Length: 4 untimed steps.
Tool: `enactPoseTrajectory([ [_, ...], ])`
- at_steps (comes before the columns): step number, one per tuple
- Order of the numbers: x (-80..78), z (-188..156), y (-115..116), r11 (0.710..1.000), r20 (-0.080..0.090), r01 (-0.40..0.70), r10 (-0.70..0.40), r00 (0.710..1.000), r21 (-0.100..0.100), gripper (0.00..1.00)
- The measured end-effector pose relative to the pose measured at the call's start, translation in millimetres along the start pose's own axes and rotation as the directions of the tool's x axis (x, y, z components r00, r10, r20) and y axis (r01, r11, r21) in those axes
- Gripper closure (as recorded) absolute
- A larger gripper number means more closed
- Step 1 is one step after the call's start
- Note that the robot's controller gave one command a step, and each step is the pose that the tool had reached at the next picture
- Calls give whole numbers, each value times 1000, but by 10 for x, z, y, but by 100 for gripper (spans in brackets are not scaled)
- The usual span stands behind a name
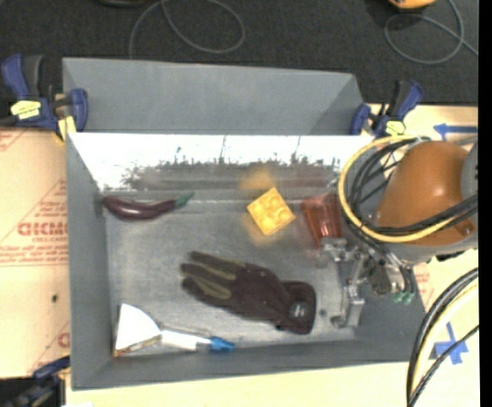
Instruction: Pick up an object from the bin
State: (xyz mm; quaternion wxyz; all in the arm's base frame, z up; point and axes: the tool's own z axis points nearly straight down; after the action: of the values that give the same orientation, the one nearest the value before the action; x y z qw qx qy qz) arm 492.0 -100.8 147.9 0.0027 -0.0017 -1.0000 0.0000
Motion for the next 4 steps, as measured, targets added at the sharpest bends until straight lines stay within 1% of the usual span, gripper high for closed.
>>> enactPoseTrajectory([
  [1,-19,-41,3,1000,8,3,-3,1000,1,0],
  [2,50,375,147,998,12,-59,59,998,1,0],
  [3,160,774,393,995,18,-97,97,995,1,0],
  [4,40,759,460,988,19,-152,152,988,-1,100],
])
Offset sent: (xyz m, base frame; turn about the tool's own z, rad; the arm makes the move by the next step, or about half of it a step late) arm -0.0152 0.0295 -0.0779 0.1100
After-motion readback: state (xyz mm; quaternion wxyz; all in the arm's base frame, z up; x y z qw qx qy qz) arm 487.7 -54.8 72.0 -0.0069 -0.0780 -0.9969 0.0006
